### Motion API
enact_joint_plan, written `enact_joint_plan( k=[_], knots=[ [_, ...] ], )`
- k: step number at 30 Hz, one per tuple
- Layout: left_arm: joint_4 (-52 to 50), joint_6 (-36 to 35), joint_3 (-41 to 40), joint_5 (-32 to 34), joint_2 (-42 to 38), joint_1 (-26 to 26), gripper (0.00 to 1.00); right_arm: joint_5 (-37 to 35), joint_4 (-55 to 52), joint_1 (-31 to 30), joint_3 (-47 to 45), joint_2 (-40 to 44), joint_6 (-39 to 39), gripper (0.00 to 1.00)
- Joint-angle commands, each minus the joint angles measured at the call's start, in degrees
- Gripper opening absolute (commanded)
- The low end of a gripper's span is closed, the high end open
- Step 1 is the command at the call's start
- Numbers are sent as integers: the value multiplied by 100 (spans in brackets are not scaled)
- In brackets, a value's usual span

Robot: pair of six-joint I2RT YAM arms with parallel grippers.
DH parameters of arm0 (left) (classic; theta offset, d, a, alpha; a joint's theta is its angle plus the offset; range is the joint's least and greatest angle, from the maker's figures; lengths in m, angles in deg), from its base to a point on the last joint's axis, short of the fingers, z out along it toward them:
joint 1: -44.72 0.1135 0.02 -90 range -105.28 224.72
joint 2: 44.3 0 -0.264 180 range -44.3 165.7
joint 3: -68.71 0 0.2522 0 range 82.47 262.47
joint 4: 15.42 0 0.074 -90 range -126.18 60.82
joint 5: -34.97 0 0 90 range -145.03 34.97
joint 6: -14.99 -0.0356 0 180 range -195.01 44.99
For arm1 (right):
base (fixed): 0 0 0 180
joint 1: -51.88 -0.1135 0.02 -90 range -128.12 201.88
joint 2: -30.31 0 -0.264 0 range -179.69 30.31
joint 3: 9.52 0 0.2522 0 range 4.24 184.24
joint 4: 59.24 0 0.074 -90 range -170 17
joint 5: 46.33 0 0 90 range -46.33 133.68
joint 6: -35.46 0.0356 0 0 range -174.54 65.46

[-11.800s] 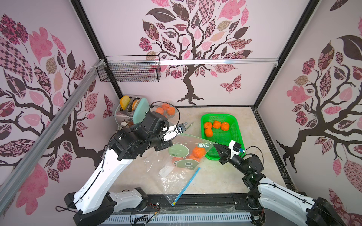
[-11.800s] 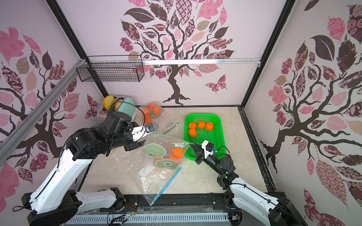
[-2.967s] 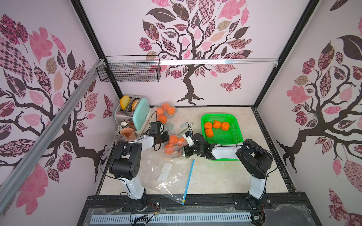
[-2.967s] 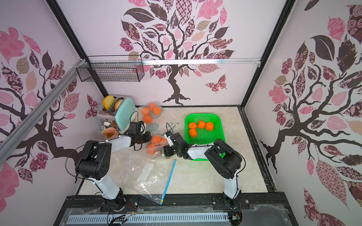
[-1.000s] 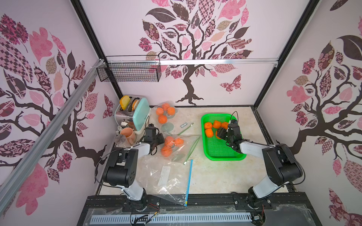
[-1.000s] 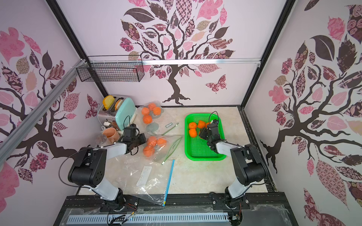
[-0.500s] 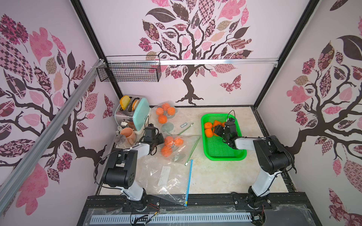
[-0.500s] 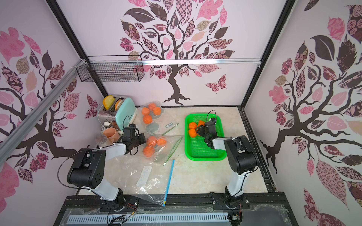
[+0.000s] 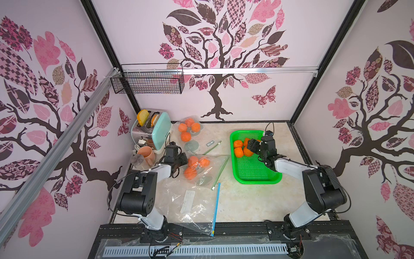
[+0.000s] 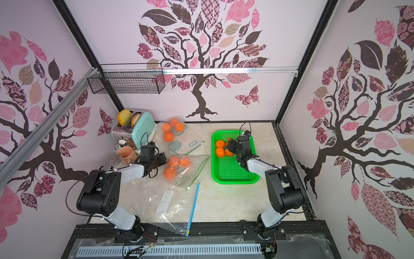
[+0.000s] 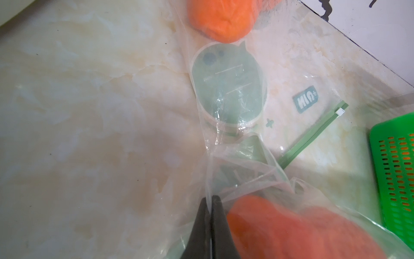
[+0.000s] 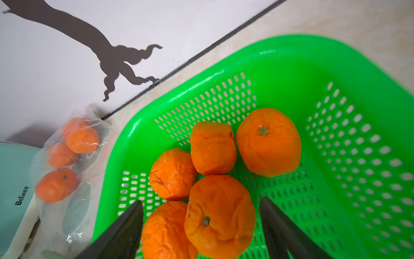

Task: Open the zip-top bag and take out the orange
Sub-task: Place the orange in the basket, then pick up the orange from the zipper food storage bag.

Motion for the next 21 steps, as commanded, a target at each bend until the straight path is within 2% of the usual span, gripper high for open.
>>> enact_joint_plan(
  k=[1,6,8,11,12,16,21],
  knots=[
    [0,11,35,-38,60,42,0,14,-382,-96,-145,692,-287,76],
    [-3,10,71,-57,137,40,0,230,-941,-823,-316,1611,-971,61],
    [-20,4,81,-66,157,43,0,771,-814,-1047,-611,1962,-1046,53],
    [-39,-7,86,-60,148,41,0,1913,-239,-1126,-1254,2395,-891,31],
    [-35,-8,86,-49,147,38,0,2218,-41,-1196,-1446,2480,-947,28],
    [-61,-24,126,-53,170,39,0,2363,203,-1708,-1709,2456,-1323,9],
    [-52,-7,92,-74,158,42,0,2617,209,-2238,-1332,1724,-1596,7]
  ],
)
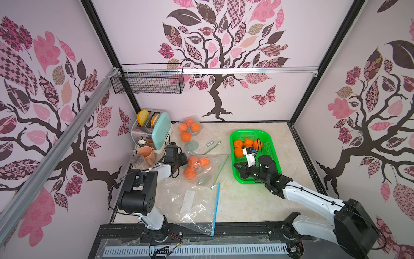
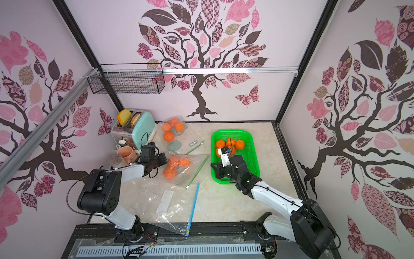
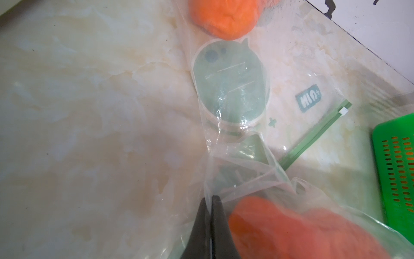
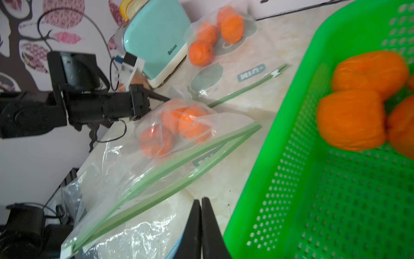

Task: Open the zip-top bag and take out the orange
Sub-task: Pick up the orange from the zipper food storage bag.

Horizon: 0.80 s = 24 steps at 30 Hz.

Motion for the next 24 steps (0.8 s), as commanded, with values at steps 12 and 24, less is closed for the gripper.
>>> enact_joint_plan(
  k=[12,24],
  knots=[
    [-57,-16,76,-62,53,34,0,363,398,-490,1152,-1704,-156,10],
    [-85,-25,78,-107,82,37,0,285,1104,-581,2154,-3327,-264,33]
  ],
)
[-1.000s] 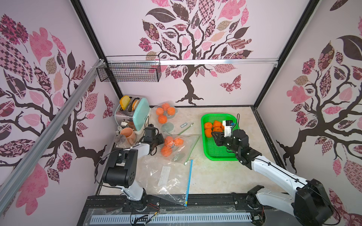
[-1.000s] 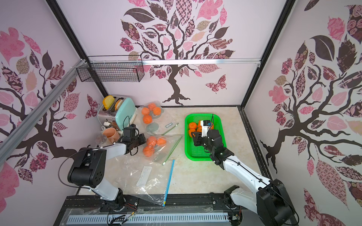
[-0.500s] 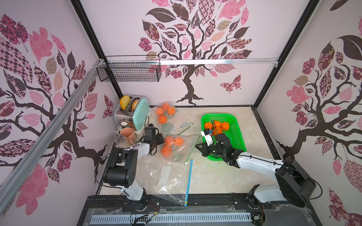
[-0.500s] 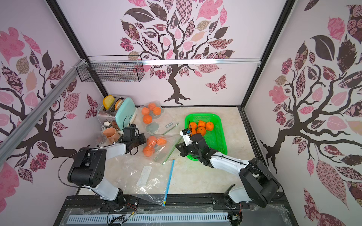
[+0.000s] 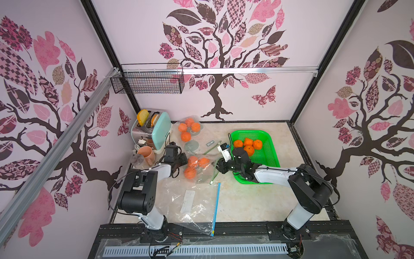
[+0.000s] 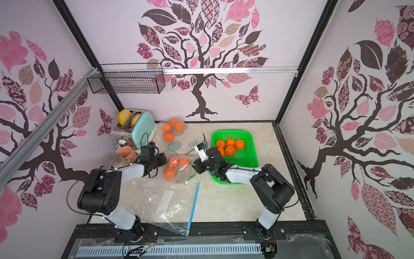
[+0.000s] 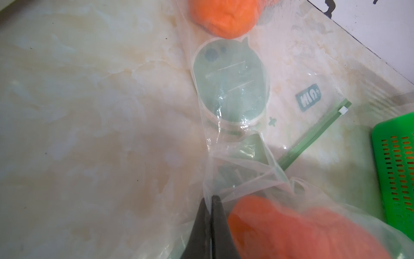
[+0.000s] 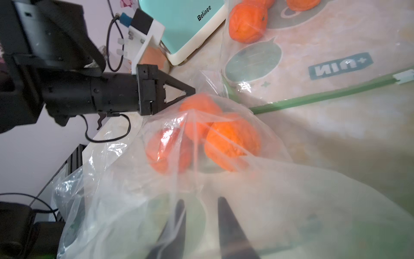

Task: Open the zip-top bag and take out the orange
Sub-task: Pick up the orange from the zipper food storage bag.

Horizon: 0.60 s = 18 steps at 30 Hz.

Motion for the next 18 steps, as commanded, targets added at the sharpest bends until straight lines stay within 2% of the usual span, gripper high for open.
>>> enact_joint_plan(
  k=[1,3,5,10,15,18],
  knots=[
    [-74,-21,70,-60,64,26,0,-194,434,-98,200,-344,-186,38],
    [-67,-18,80,-60,78,32,0,-344,752,-113,188,-555,-296,48],
    [-75,-22,92,-69,89,25,0,-422,632,-129,324,-678,-375,56],
    [-75,-31,96,-82,108,28,0,-234,706,-157,496,-996,-614,73],
    [-75,-24,96,-104,129,25,0,-195,680,-216,845,-1357,-747,84],
    [-98,-21,110,-108,119,28,0,-125,464,-235,1227,-1678,-726,86]
  ],
)
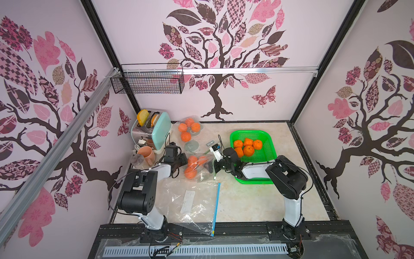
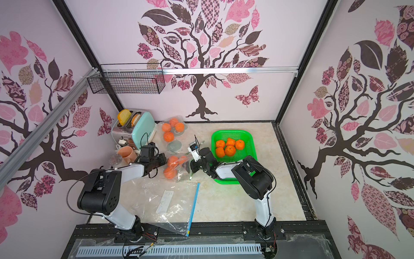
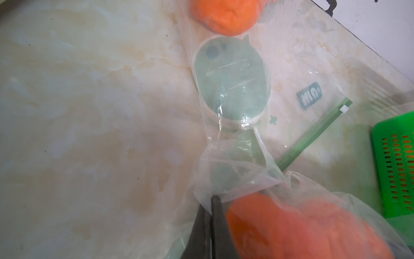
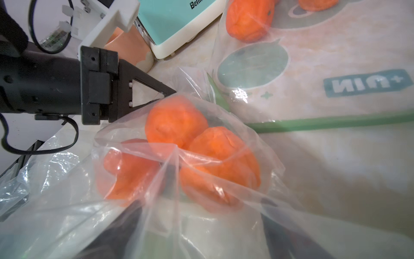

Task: Open the zip-top bag and take out the orange
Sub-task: Pick up the orange from the zipper food storage bag.

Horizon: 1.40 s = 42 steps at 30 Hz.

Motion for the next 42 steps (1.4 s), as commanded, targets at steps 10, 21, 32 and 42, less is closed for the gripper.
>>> enact_joint_plan(
  k=[10,21,32,42],
  knots=[
    [-51,-14,128,-148,151,23,0,35,-623,-243,1226,-1033,-188,86],
    [-61,-15,128,-85,135,17,0,356,-596,-248,1233,-779,-272,60],
    [-38,13,54,210,42,46,0,475,-1056,122,-223,1187,-468,62],
    [-11,39,-7,239,-1,95,0,147,-1725,543,-921,2613,-57,65]
  ],
)
